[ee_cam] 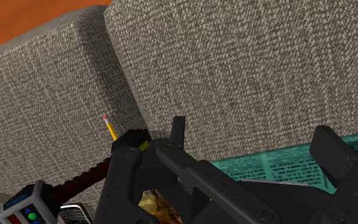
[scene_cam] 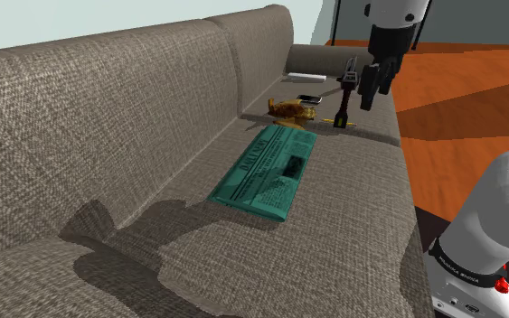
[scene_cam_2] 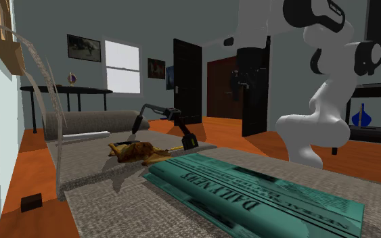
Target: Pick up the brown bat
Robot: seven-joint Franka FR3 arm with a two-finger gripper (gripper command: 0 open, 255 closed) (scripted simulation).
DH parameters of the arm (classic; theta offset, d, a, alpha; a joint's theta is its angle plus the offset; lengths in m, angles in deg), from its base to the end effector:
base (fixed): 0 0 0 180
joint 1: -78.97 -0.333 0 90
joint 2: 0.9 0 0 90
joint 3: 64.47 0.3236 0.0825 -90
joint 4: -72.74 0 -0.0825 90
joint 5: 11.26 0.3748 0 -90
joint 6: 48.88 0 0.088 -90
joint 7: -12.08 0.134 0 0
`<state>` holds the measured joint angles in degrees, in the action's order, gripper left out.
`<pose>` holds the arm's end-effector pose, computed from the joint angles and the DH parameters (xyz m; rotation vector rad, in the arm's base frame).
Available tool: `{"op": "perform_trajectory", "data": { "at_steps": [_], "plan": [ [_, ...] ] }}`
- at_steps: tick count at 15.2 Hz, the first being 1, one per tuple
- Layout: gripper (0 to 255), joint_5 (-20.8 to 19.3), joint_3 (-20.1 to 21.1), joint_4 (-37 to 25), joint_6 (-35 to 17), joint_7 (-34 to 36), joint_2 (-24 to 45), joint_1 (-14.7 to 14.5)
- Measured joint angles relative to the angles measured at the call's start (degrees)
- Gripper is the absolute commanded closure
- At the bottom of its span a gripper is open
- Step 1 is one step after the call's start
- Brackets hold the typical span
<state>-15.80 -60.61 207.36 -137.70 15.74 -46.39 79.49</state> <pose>0.2879 0.0118 0.5727 3.0139 -0.0410 0.0000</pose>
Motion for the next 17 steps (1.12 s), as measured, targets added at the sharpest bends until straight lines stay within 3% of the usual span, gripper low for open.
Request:
{"op": "perform_trajectory", "data": {
  "at_steps": [3,9,17],
  "plan": [
    [0,-0.12,-0.12,-0.6,-1.83,0.3,2.02,0.31],
    [0,-0.69,-0.64,-3.21,-11.98,1.92,12.78,1.68],
    [0,-1.39,-1.13,-12.27,-21.6,4.21,28.54,3.23]
  ]
}}
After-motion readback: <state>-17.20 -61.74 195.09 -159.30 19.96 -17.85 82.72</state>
